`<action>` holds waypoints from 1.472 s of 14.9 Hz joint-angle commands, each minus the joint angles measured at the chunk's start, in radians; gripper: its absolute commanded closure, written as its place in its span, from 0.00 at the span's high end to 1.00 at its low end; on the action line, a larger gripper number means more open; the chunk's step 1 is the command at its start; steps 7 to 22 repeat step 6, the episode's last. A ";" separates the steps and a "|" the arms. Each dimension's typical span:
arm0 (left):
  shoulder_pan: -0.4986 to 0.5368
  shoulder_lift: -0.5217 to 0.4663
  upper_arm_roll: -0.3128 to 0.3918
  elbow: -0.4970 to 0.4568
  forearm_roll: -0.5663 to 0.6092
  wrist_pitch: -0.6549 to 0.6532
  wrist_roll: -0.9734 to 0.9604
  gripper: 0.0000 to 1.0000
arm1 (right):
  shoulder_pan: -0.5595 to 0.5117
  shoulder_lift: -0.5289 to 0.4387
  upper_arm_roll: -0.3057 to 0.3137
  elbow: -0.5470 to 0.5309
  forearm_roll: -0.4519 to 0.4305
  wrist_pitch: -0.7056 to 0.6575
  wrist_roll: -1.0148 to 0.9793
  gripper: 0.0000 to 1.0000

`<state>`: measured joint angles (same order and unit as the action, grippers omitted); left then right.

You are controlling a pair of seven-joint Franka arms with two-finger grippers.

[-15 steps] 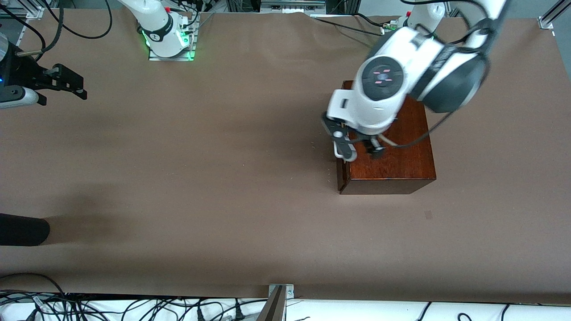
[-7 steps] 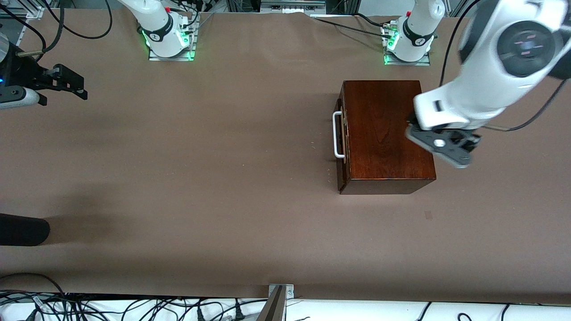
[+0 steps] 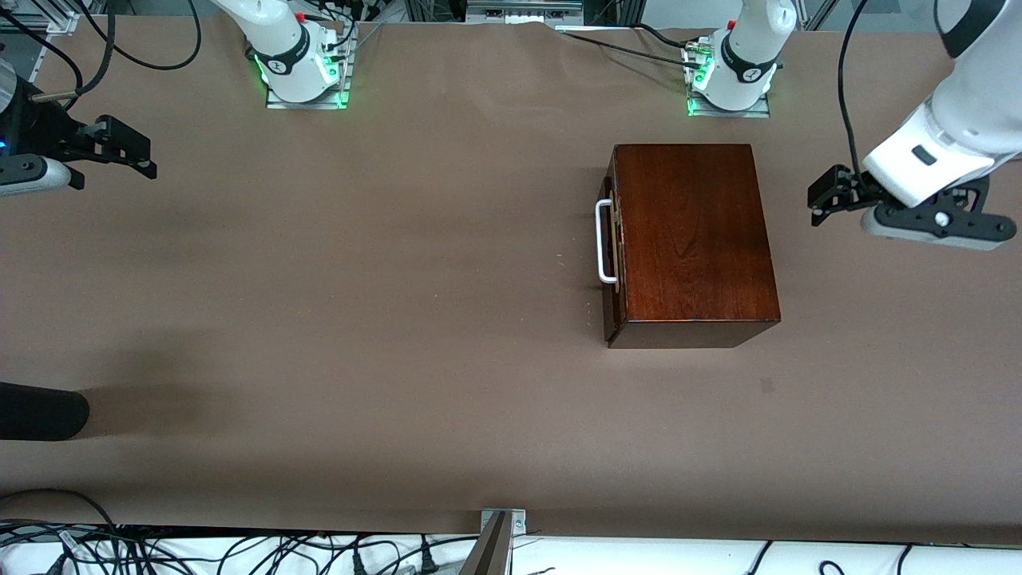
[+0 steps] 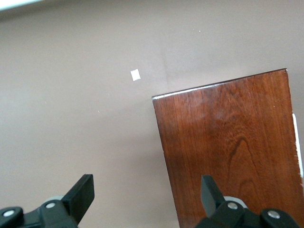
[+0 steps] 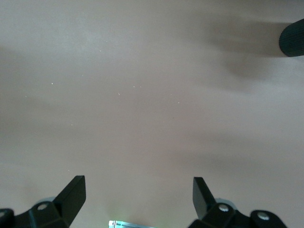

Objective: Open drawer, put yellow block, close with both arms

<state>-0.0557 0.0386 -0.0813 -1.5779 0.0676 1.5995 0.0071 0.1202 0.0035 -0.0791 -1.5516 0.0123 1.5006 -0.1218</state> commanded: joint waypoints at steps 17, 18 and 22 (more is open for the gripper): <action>-0.087 -0.060 0.137 -0.080 -0.038 0.033 -0.010 1.00 | -0.004 0.000 0.005 0.012 -0.009 -0.016 0.013 1.00; -0.087 -0.060 0.137 -0.080 -0.038 0.033 -0.010 1.00 | -0.004 0.000 0.005 0.012 -0.009 -0.016 0.013 1.00; -0.087 -0.060 0.137 -0.080 -0.038 0.033 -0.010 1.00 | -0.004 0.000 0.005 0.012 -0.009 -0.016 0.013 1.00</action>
